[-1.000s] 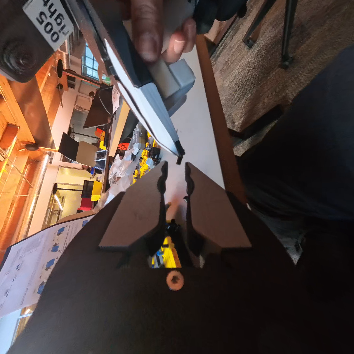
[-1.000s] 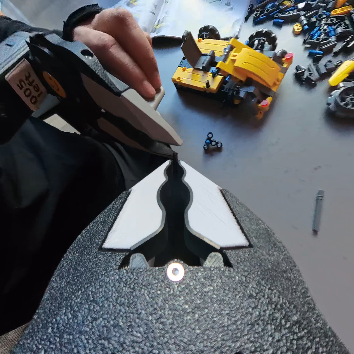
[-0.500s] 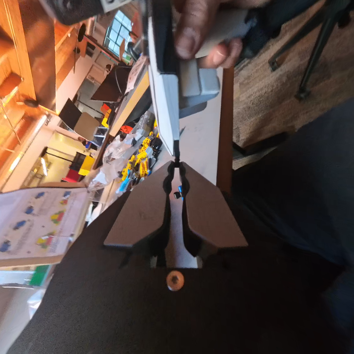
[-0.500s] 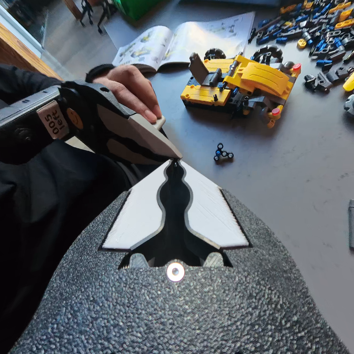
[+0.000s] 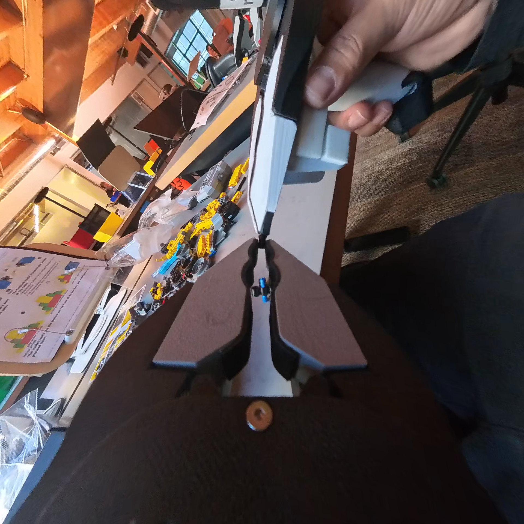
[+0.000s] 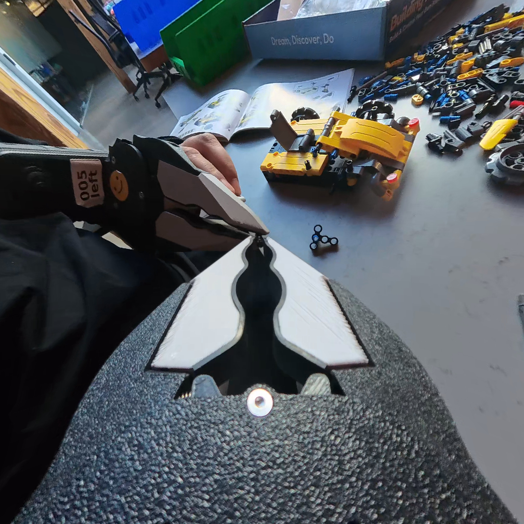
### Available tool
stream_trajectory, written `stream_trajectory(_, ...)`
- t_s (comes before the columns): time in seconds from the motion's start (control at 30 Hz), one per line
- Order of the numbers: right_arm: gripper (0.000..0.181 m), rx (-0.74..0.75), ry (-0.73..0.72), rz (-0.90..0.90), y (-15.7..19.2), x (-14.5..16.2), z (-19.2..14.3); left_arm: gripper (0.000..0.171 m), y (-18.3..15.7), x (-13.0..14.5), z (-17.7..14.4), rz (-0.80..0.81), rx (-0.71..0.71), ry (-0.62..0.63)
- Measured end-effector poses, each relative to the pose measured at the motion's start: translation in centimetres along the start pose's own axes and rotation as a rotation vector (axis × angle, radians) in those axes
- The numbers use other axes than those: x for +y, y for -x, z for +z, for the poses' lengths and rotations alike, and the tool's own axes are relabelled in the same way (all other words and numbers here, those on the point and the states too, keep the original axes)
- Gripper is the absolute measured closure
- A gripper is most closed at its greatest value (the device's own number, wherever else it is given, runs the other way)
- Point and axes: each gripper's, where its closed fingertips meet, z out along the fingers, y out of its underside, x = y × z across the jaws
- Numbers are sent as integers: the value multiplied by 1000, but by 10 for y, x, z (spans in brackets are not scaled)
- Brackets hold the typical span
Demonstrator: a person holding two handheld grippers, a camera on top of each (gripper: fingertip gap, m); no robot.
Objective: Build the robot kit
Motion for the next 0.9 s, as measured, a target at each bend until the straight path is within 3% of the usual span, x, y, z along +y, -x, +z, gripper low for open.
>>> stream_trajectory(0.63,176,8,-25,-21,-3,-4,-5,170,2,-1,4,-66,1,9)
stream_trajectory(0.73,176,56,-19,-35,-10,-1,-6,149,-12,13,6,-229,104,92)
stream_trajectory(0.8,176,127,9,-50,-23,5,-7,146,-16,31,7,-306,136,197)
stream_trajectory(0.9,177,187,49,-86,-30,15,-1,147,-6,39,6,-313,87,222)
